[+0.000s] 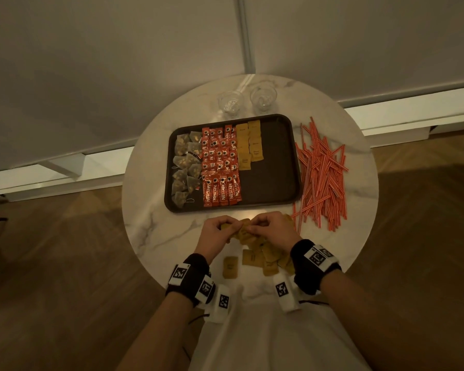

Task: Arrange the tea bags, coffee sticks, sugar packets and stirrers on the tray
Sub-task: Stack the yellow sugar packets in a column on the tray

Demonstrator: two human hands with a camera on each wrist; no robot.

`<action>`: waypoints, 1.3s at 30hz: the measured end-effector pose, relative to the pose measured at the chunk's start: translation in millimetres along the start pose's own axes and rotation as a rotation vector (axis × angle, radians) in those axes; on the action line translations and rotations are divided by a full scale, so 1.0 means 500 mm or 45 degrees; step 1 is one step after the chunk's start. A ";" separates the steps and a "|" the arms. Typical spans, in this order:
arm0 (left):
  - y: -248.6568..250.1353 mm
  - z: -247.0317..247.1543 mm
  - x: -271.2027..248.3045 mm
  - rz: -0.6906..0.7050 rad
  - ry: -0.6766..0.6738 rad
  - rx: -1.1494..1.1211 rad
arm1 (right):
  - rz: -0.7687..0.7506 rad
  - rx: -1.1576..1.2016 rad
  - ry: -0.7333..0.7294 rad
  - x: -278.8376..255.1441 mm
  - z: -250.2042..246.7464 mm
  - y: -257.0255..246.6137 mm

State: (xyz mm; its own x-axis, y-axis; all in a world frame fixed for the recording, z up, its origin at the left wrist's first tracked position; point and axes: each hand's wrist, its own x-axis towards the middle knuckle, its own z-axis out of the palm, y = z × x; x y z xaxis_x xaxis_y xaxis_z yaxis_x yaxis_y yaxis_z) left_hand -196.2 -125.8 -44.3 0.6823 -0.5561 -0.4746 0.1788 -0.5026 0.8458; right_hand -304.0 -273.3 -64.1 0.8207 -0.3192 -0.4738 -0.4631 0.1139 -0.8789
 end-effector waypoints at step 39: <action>-0.210 -0.105 0.181 -0.787 0.187 0.113 | 0.061 -0.362 0.615 0.377 -0.147 -0.061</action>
State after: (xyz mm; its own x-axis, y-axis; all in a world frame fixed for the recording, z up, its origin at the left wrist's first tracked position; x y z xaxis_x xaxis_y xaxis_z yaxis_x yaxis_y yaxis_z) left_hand -116.0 -88.7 -163.3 0.5629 -0.0528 -0.8248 0.5153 -0.7579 0.4002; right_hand -159.8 -406.0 -122.4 0.5811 -0.7220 -0.3756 -0.6229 -0.0975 -0.7762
